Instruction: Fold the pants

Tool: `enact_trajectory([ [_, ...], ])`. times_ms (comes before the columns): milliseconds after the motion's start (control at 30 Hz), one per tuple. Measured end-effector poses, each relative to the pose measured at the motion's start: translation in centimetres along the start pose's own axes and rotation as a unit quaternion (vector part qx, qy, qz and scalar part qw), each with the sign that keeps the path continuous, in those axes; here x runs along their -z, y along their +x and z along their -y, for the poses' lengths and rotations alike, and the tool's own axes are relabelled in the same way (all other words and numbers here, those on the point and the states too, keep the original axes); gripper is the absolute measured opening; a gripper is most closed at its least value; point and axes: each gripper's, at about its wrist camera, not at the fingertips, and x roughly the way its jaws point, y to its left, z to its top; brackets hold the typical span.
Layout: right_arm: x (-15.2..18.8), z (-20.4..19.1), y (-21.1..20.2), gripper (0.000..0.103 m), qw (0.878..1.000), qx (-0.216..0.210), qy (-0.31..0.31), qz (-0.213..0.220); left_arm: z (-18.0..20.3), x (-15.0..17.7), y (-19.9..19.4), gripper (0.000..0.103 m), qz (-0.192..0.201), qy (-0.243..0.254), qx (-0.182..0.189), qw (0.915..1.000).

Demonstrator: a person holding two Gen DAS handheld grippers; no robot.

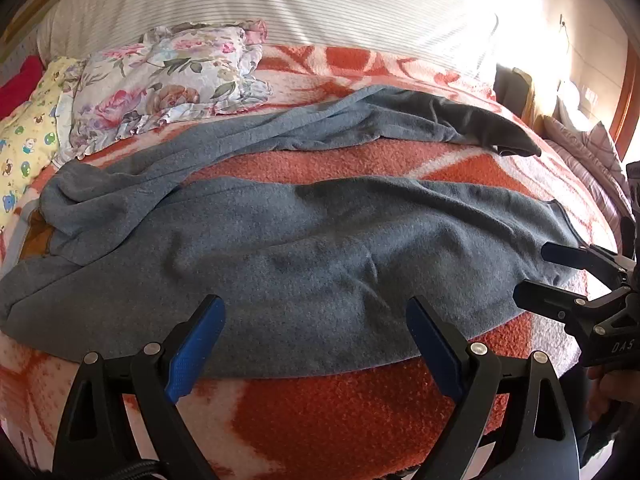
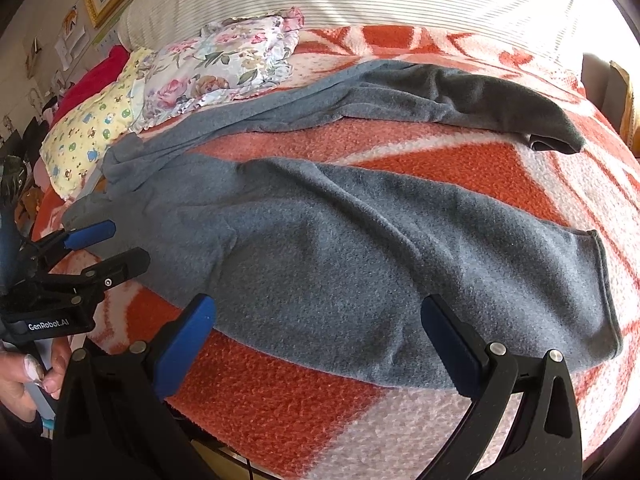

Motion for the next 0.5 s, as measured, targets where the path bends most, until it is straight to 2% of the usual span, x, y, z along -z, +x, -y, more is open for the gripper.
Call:
enact_trajectory([
  [500,-0.15,0.59,0.11,0.103,1.000,0.000,0.003,-0.002,0.25,-0.13,0.83,0.092,-0.013,0.003,0.003,0.9999],
])
